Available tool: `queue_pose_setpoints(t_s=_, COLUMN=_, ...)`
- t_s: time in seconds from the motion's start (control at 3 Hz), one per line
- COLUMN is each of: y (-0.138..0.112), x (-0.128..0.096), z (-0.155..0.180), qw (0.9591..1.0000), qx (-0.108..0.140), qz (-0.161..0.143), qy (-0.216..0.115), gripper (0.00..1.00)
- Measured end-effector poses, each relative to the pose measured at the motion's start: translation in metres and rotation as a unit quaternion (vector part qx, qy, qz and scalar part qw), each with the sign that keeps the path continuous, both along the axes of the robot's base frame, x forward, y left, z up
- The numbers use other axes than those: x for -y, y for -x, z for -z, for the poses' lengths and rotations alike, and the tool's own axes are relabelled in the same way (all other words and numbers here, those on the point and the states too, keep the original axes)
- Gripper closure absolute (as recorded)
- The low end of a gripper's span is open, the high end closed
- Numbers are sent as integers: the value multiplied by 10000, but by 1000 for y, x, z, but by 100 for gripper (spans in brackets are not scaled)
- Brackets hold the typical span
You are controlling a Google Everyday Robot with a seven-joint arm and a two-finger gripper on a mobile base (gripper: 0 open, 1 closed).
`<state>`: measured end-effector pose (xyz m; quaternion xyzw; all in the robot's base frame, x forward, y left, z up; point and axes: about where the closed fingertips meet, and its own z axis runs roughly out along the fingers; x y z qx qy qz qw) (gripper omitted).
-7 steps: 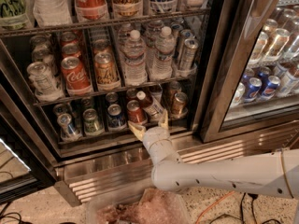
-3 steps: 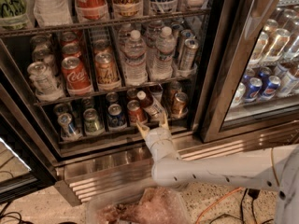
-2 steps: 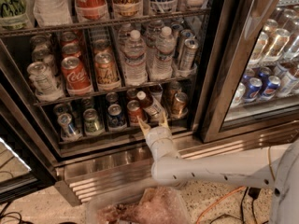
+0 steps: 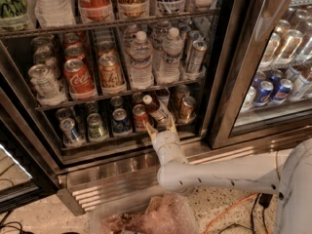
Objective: Pick blue plastic bottle from bottom shelf of fridge
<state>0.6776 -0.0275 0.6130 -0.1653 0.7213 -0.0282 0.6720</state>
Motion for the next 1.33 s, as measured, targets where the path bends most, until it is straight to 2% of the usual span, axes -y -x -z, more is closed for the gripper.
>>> queue_pose_setpoints(t_s=1.0, y=-22, x=7, z=3, qw=9998, qx=93, qz=81, qy=163, gripper=35)
queue_pose_setpoints(t_s=1.33, y=-40, x=1, z=-8, qw=9993, qx=305, qz=39, qy=193, gripper=36)
